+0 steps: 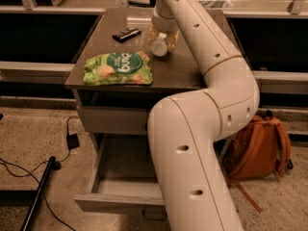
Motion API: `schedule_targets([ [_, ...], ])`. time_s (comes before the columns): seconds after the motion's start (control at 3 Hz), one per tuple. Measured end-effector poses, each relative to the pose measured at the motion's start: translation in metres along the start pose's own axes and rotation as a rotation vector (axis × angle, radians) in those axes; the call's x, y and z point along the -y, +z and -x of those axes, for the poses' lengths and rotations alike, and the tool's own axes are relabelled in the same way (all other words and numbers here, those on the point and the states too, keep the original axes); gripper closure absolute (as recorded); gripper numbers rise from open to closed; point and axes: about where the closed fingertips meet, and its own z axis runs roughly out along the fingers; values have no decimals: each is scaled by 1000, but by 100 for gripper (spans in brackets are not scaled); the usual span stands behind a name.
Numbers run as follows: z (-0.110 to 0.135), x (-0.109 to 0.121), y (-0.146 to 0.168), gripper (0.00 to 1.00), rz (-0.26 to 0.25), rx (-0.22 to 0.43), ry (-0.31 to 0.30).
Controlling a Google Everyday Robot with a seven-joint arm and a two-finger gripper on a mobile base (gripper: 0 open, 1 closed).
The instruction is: Place blue plastic bottle into middle drawer
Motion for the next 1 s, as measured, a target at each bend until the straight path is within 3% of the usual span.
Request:
schedule_targets([
  [0.33, -5, 18, -24, 93, -64, -37, -41],
  [0.67, -17, 32, -97, 100, -170, -172, -147],
  [1.0, -15, -2, -216, 100, -299, -401, -177],
])
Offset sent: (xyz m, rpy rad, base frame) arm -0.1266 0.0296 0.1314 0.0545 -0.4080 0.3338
